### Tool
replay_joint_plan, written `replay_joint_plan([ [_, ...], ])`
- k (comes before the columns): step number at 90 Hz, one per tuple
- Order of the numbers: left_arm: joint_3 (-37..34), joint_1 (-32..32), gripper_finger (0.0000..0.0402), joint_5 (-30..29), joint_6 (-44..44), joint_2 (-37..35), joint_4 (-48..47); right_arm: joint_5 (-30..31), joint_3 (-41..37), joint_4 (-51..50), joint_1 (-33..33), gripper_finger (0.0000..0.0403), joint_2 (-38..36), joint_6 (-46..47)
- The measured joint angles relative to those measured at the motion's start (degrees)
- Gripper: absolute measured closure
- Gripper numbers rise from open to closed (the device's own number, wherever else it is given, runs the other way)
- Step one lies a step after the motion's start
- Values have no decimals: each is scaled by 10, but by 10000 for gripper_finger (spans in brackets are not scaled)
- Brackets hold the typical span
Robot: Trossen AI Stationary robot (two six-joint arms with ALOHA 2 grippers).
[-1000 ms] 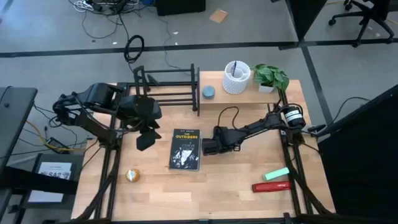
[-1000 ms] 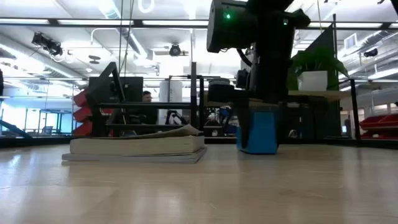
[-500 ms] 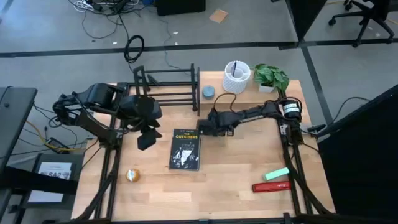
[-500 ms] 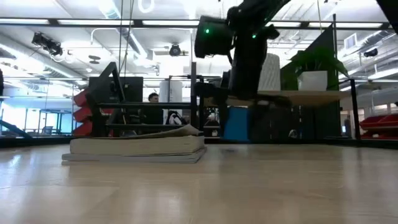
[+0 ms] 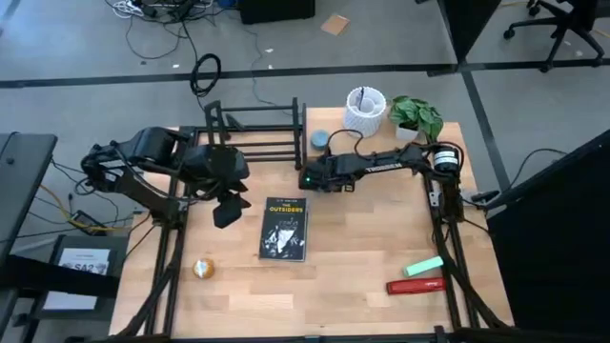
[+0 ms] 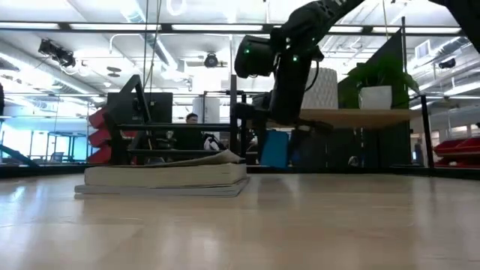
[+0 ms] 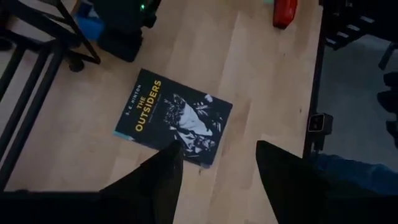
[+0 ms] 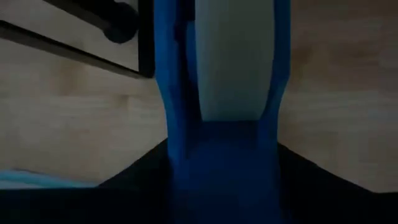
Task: Stock shelves
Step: Put the blue tape dispenser under the shelf
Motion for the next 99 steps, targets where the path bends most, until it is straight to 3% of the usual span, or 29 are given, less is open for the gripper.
replay_joint_plan([
  [19, 0, 0, 218, -2, -11, 0, 2, 16, 0, -2, 9, 168, 0, 5],
  [40, 0, 0, 218, -2, -15, 0, 2, 25, 0, -18, 31, 169, -9, 6],
  [69, 0, 0, 218, -11, -26, 0, 10, 0, 1, -130, 113, 176, -53, -24],
  [83, 0, 0, 218, -17, -26, 0, 36, -12, -1, -126, 129, 212, -45, -31],
  [99, 0, 0, 218, -18, -26, 0, 48, -10, -3, -95, 99, 307, -26, -57],
])
